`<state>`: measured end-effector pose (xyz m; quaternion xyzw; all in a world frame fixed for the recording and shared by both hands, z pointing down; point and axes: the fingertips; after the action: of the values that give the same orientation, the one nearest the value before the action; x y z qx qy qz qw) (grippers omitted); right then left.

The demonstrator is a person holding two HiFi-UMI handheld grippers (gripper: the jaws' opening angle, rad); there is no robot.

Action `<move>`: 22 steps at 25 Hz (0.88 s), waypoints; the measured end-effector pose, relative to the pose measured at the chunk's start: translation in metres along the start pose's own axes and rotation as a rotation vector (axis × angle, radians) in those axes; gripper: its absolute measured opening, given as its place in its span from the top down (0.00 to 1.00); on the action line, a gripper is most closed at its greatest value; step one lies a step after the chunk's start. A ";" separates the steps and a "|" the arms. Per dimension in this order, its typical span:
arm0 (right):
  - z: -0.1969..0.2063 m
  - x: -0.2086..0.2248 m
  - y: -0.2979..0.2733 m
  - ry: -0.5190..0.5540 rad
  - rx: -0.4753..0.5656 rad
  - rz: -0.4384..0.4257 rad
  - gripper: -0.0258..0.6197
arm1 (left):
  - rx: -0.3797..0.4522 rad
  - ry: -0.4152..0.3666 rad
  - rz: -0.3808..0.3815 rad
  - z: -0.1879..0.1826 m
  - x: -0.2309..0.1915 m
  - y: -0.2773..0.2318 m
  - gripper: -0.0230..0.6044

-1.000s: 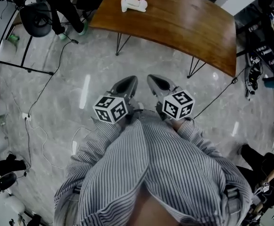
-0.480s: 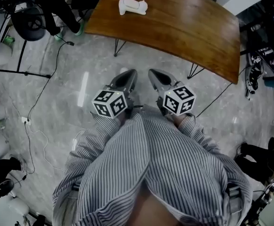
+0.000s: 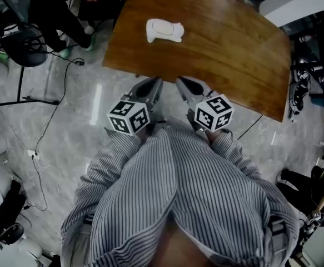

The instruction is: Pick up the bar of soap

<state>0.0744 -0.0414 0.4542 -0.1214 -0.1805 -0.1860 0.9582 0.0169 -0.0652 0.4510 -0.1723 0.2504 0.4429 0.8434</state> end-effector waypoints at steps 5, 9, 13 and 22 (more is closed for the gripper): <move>-0.013 0.018 -0.049 -0.028 -0.012 0.021 0.96 | -0.043 0.011 0.011 -0.022 -0.038 -0.035 0.95; -0.018 0.037 -0.080 -0.032 -0.019 0.040 0.96 | -0.074 0.029 -0.002 -0.026 -0.068 -0.055 0.96; -0.023 0.060 -0.094 -0.031 -0.050 0.052 0.96 | -0.083 0.062 -0.017 -0.028 -0.082 -0.074 0.96; -0.036 0.079 -0.116 0.046 -0.129 -0.016 0.96 | -0.071 0.098 -0.033 -0.036 -0.087 -0.101 0.95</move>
<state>0.1069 -0.1810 0.4717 -0.1770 -0.1473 -0.2078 0.9507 0.0499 -0.1967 0.4782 -0.2274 0.2727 0.4288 0.8307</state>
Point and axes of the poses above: the fingertips, and each gripper's own axes: y backward along the fingers, x to its right, z out of its underside, and after that the axes turned 13 degrees about x, right-handed
